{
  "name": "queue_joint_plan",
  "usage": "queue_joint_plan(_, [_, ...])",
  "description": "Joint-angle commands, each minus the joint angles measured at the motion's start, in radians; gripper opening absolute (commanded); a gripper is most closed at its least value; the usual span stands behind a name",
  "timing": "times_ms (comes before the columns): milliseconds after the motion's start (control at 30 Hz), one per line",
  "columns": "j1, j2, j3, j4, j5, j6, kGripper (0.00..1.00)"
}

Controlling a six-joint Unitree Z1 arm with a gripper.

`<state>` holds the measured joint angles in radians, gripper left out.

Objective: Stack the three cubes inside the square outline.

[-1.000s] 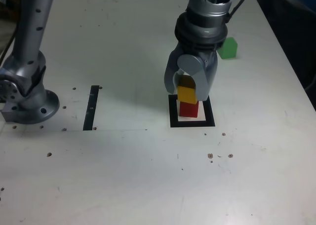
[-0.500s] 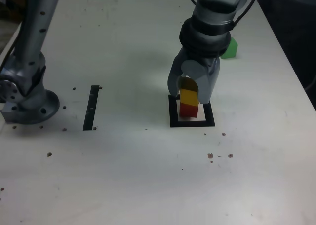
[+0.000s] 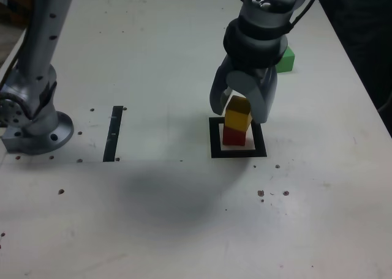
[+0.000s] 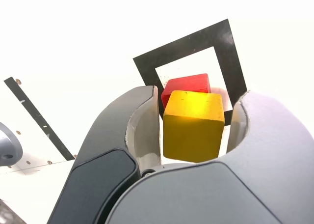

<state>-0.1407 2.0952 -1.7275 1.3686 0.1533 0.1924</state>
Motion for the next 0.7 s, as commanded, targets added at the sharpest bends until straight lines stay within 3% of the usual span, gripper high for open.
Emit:
queue_joint_plan(0, [0.001, -0.019, 0.001, 0.006, 0.008, -0.005, 0.99])
queue_joint_plan(400, [0.011, -0.074, 0.026, 0.061, 0.048, -0.014, 0.99])
queue_joint_plan(667, [0.111, -0.178, 0.04, 0.099, 0.105, 0.072, 0.99])
